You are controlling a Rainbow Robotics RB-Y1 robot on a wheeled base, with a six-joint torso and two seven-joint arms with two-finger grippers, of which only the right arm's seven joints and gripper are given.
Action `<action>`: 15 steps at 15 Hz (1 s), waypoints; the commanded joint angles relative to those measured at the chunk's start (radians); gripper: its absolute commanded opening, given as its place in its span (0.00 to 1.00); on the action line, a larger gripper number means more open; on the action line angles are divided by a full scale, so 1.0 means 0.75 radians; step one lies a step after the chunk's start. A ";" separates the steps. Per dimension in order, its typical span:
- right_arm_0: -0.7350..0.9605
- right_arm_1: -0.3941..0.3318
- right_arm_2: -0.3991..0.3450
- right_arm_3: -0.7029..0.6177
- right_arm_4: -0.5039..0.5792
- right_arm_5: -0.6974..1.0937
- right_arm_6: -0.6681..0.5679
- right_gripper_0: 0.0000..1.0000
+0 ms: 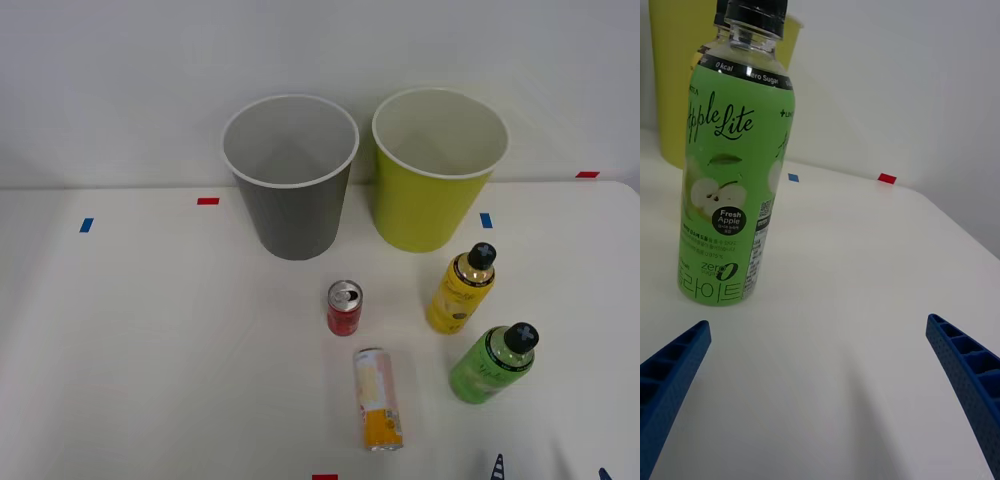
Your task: Put cans in the gray bin, plastic bottles in the light green bin
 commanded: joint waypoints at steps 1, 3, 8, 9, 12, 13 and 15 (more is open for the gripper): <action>0.000 0.000 0.000 0.000 0.000 0.000 0.000 1.00; 0.000 0.000 0.000 0.000 0.000 0.000 0.000 1.00; 0.000 0.000 0.000 0.000 0.000 0.000 0.000 1.00; 0.000 0.000 0.000 0.000 0.000 0.000 0.000 1.00; 0.000 0.000 0.000 0.000 0.000 0.000 0.000 1.00; 0.000 0.000 0.000 0.000 0.000 0.000 0.000 1.00; 0.000 0.000 0.000 0.000 0.000 0.000 0.000 1.00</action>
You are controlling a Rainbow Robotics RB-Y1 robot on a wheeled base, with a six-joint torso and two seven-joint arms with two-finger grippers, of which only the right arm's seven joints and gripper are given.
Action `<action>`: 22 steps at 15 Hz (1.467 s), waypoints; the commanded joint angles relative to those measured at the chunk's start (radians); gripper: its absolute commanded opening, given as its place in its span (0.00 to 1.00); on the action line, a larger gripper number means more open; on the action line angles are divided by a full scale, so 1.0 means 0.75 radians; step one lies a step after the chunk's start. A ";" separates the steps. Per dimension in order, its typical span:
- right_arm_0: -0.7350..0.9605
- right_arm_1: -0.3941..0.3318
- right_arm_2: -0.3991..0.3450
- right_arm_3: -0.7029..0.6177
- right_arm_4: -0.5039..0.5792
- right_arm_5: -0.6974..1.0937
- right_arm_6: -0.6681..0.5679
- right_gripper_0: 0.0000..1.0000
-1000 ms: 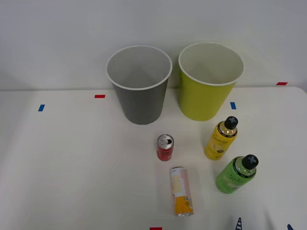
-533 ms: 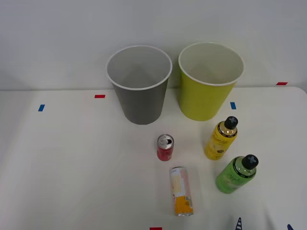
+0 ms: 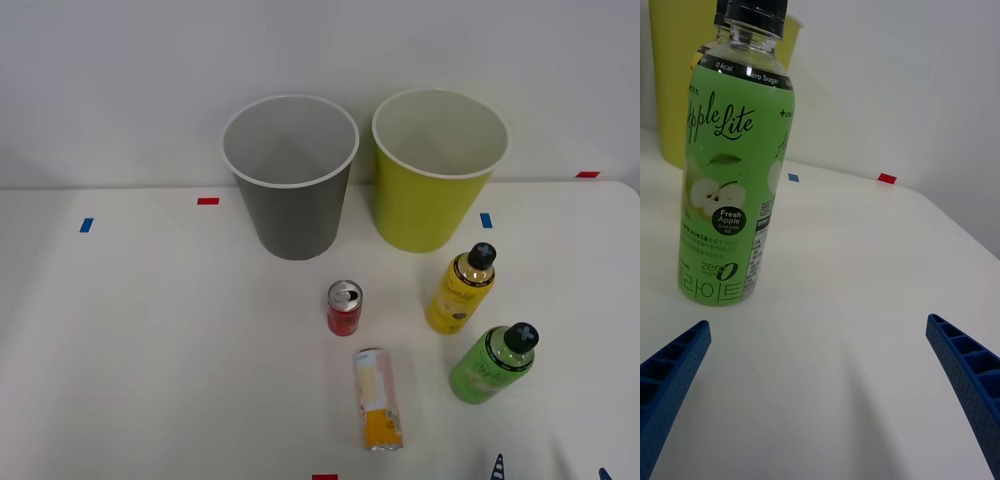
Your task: Put cans in the gray bin, plastic bottles in the light green bin
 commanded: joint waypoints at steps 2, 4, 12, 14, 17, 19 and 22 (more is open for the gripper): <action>0.000 0.000 0.000 0.000 0.000 0.000 0.000 1.00; 0.000 0.000 0.000 0.000 0.000 0.000 0.000 1.00; 0.000 0.000 0.000 0.000 0.000 0.000 0.000 1.00; 0.000 0.000 0.000 0.000 0.000 0.000 0.000 1.00; 0.000 0.000 0.000 0.000 0.000 0.000 0.000 1.00; 0.000 0.000 0.000 0.000 0.000 0.000 0.000 1.00; 0.000 0.000 0.000 0.000 0.000 0.000 0.000 1.00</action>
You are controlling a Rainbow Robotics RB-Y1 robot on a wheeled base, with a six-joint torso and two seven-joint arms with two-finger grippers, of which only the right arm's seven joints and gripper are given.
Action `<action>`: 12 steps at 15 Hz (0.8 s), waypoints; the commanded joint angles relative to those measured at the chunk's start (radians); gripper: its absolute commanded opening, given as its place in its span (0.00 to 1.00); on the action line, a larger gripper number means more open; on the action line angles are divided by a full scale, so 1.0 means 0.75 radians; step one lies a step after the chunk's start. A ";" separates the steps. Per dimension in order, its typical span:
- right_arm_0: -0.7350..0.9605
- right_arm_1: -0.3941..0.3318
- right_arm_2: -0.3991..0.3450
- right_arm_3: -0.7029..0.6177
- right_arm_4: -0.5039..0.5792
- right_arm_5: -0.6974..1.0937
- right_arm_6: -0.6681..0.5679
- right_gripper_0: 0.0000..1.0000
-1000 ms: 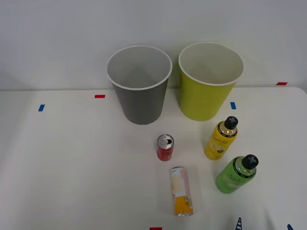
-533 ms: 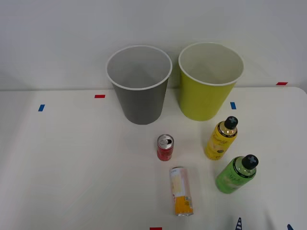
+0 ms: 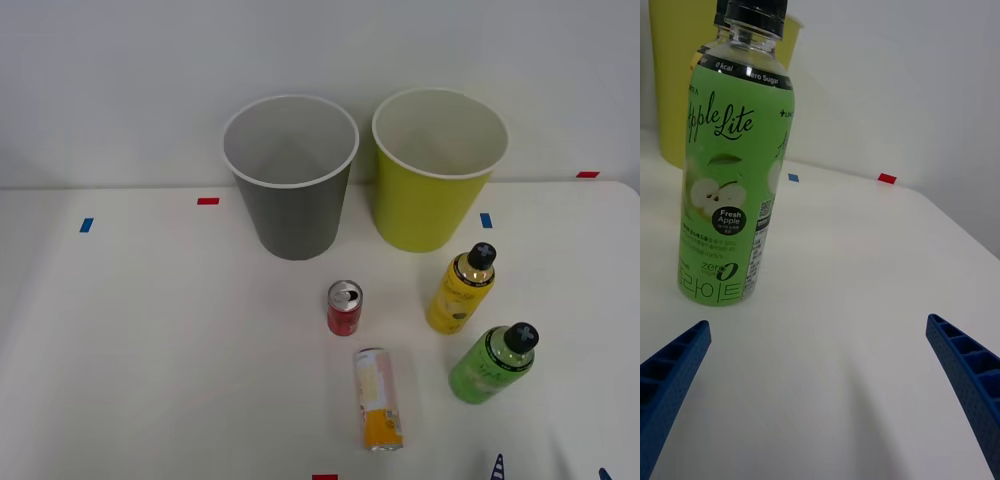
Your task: Put cans in the gray bin, plastic bottles in the light green bin
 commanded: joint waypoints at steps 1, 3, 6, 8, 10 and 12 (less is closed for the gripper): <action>0.000 0.000 0.000 0.000 0.000 0.000 0.000 1.00; 0.000 0.000 0.000 0.000 0.000 0.000 0.000 1.00; -0.031 -0.084 0.006 0.039 0.055 -0.023 -0.006 1.00; -0.029 -0.157 0.008 -0.027 -0.006 -0.020 -0.010 1.00; -0.029 -0.276 0.039 -0.119 -0.117 0.074 -0.025 1.00; -0.041 -0.366 0.110 -0.137 -0.250 0.094 -0.033 1.00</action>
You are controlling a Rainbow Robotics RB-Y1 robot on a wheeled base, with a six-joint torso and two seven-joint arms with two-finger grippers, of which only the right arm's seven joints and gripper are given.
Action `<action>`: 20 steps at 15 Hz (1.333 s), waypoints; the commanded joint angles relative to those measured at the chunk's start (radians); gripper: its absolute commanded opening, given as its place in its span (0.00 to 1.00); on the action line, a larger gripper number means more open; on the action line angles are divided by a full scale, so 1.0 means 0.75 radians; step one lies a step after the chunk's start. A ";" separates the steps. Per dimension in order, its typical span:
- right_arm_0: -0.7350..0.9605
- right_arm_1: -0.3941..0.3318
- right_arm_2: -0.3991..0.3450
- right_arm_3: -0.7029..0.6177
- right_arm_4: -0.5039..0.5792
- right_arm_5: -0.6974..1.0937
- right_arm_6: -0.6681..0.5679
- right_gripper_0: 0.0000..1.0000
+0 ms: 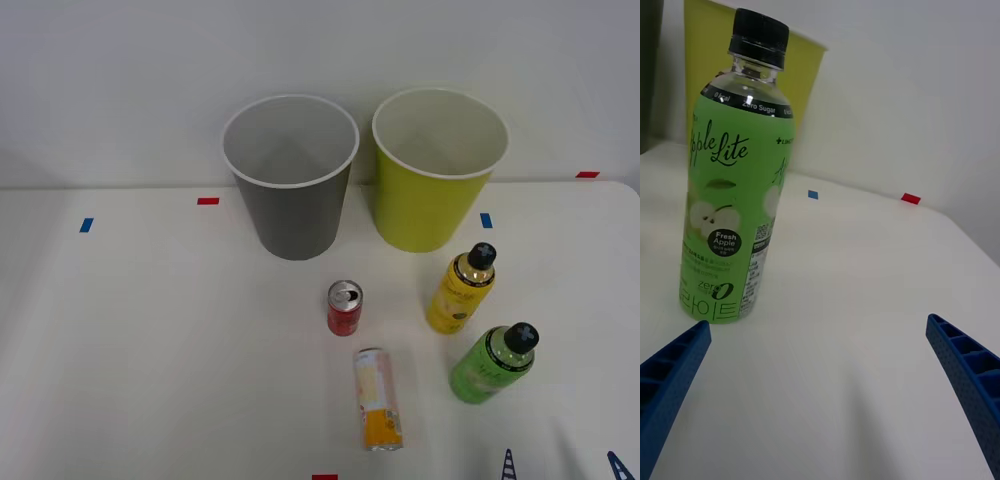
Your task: Put cans in the gray bin, plastic bottles in the light green bin
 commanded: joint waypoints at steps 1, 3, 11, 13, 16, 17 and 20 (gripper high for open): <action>-0.020 -0.137 0.117 -0.031 -0.198 0.034 -0.015 1.00; -0.045 -0.200 0.180 -0.045 -0.301 0.034 -0.021 1.00; -0.151 -0.313 0.243 -0.145 -0.450 0.136 -0.009 1.00; -0.190 -0.315 0.260 -0.145 -0.450 0.141 -0.003 1.00; -0.278 -0.327 0.282 -0.145 -0.468 0.173 -0.001 1.00; -0.306 -0.335 0.303 -0.145 -0.503 0.173 0.005 1.00; -0.378 -0.362 0.319 -0.145 -0.519 0.175 0.026 1.00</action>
